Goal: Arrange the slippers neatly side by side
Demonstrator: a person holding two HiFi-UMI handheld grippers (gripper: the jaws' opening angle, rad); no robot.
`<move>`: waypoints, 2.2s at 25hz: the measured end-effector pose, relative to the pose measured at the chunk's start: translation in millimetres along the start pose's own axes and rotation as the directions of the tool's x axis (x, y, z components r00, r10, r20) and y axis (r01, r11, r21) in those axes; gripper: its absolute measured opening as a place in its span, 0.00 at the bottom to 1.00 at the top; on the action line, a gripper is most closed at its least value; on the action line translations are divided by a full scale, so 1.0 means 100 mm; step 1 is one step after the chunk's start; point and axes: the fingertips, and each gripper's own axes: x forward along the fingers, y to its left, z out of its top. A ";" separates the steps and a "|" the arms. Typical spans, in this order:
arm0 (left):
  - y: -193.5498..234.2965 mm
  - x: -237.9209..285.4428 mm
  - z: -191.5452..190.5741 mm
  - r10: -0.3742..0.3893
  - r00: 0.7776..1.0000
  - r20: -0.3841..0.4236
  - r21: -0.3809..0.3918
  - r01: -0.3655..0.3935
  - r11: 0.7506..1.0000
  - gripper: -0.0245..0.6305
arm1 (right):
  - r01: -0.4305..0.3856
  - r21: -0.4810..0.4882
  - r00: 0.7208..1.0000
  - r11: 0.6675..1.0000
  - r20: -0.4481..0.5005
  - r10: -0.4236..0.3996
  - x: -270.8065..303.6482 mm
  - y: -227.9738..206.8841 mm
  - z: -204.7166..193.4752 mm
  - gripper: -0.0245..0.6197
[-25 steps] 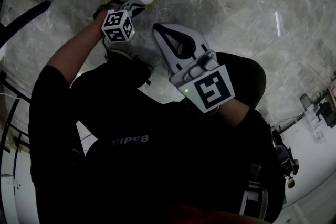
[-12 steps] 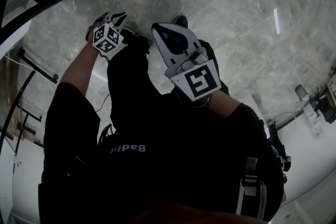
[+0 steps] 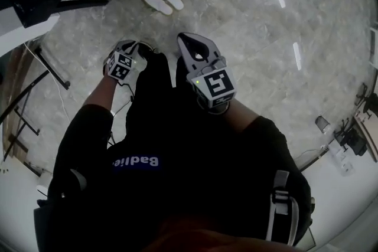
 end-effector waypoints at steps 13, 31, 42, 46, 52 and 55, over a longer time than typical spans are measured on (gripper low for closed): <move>-0.49 -1.84 0.83 0.105 0.922 0.373 -0.168 -0.044 0.985 0.10 | 0.077 -0.135 0.989 0.988 0.134 -0.059 -0.78 0.49 1.00 0.04; -2.42 -2.98 2.44 0.600 0.532 0.598 -0.565 -0.251 0.786 0.10 | -0.174 -0.271 0.940 0.947 0.241 0.242 -2.62 -0.23 0.99 0.04; -3.18 -3.74 3.00 0.576 0.393 0.717 -0.519 -0.251 0.817 0.04 | -0.170 -0.343 0.876 0.924 0.377 0.302 -3.27 0.27 1.14 0.04; -3.45 -3.81 3.01 0.519 0.397 0.757 -0.460 -0.240 0.855 0.04 | -0.211 -0.362 0.877 0.908 0.341 0.340 -3.37 0.61 0.93 0.04; -3.52 -4.08 2.87 0.495 0.367 0.787 -0.421 -0.266 0.867 0.04 | -0.221 -0.375 0.865 0.900 0.351 0.358 -3.35 1.03 0.86 0.04; -3.53 -4.11 2.78 0.475 0.368 0.800 -0.405 -0.253 0.879 0.04 | -0.207 -0.381 0.868 0.901 0.353 0.349 -3.35 1.14 0.82 0.04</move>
